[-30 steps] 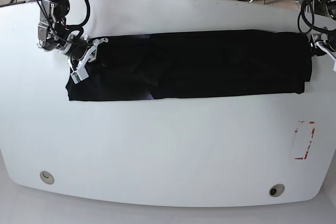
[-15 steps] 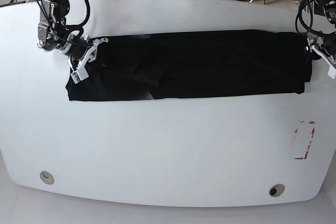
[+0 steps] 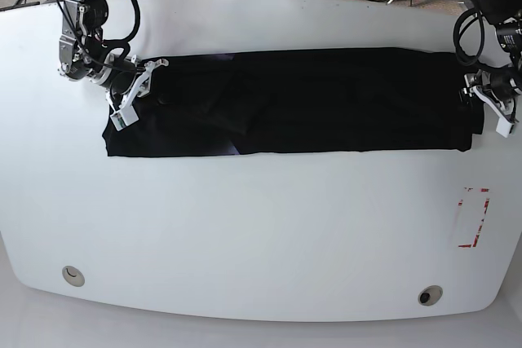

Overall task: Layout the t-shirt on the table in an organized manner, then fold the t-shirt properly
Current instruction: 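Hold both strip ends and stretch the black strip flat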

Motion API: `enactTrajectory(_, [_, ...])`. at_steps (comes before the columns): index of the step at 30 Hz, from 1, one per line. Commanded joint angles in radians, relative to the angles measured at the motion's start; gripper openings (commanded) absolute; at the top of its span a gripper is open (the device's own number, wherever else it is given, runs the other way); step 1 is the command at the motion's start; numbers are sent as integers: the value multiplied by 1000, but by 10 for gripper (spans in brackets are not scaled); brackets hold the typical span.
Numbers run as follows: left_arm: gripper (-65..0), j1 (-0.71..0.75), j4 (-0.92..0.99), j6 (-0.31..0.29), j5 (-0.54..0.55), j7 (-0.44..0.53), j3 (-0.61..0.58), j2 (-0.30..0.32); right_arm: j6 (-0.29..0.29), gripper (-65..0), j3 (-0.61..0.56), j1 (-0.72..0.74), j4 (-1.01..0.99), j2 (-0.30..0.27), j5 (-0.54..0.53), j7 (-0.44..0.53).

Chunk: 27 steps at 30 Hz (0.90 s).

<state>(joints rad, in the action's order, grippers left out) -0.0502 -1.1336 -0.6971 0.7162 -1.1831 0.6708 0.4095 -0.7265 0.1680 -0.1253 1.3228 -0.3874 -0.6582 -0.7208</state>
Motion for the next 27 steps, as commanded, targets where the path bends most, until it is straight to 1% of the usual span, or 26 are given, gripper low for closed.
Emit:
enactTrajectory(1, [-293,-1,-1,-1,3,25,-7,18,28,-606,-8,-9,-9,-6,97,-99])
enactTrajectory(4, [-293,2,0,-1,3,50,-35,18,28,-606,-6,-9,-9,-6,97,-99])
enactTrajectory(11, [-297,5,0,-1,4,61,-110,16,28,-606,-6,-9,-9,-6,97,-99])
enactTrajectory(16, [-300,3,-9,-1,6,61,-110,-7,28,-606,-6,-9,-9,-6,97,-99])
enactTrajectory(18, [-317,3,-9,-1,6,61,-110,-10,28,-606,-6,-9,-9,-6,97,-99])
enactTrajectory(20, [-371,3,-9,-1,6,62,-110,-10,28,-606,-6,-9,-9,-6,97,-99])
enactTrajectory(22, [-461,3,-9,-1,6,65,-110,-10,28,-606,-6,-9,-9,-6,97,-99])
enactTrajectory(23, [-490,2,-9,-1,4,68,-110,-10,28,-606,-6,-9,-9,-6,97,-99])
enactTrajectory(24, [-551,2,-9,-1,4,78,-110,-10,28,-606,-6,-9,-9,-6,97,-99])
enactTrajectory(26, [-621,2,-9,-1,4,90,-113,-10,28,-606,-6,-9,-9,-6,97,-99])
enactTrajectory(27, [-643,2,-10,-1,4,95,-113,-10,28,-606,-6,-9,-9,-6,97,-99])
